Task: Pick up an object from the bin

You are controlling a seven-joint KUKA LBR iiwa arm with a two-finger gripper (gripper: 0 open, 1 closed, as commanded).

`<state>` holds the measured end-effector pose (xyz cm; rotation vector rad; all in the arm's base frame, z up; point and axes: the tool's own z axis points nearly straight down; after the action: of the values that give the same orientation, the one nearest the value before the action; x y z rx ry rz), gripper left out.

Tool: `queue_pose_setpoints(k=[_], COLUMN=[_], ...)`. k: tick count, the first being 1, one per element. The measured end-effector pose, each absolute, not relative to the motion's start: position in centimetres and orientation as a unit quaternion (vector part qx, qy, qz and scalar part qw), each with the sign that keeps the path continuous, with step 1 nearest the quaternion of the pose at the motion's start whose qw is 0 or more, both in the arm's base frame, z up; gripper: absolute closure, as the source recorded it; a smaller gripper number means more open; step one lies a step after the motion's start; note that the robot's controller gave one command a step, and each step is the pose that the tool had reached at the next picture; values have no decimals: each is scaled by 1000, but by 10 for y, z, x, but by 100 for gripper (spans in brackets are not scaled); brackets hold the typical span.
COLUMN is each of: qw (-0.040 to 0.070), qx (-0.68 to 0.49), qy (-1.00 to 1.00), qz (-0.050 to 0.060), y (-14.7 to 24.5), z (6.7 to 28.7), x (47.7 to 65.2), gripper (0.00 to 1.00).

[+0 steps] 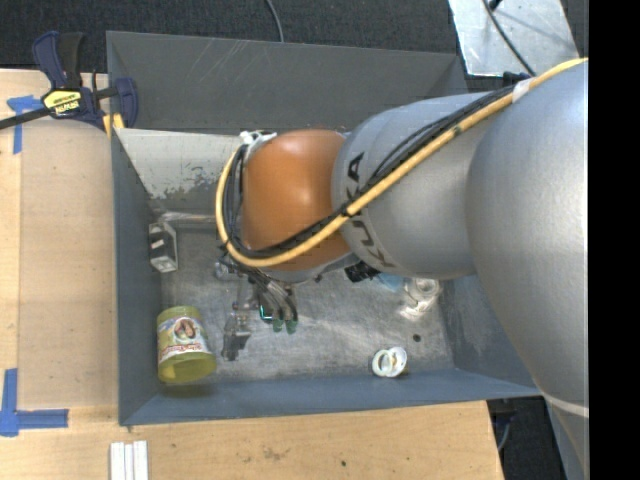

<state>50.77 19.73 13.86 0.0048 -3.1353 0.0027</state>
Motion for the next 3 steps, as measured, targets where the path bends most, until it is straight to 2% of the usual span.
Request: queue_pose_setpoints(k=[1,2,3], qw=[-1,-4,5], qx=[0,48,149], qy=[-1000,-999,-989], qz=[0,0,5], y=[197,207,227], z=[143,126,106], x=[510,506,489], gripper=[0,0,0])
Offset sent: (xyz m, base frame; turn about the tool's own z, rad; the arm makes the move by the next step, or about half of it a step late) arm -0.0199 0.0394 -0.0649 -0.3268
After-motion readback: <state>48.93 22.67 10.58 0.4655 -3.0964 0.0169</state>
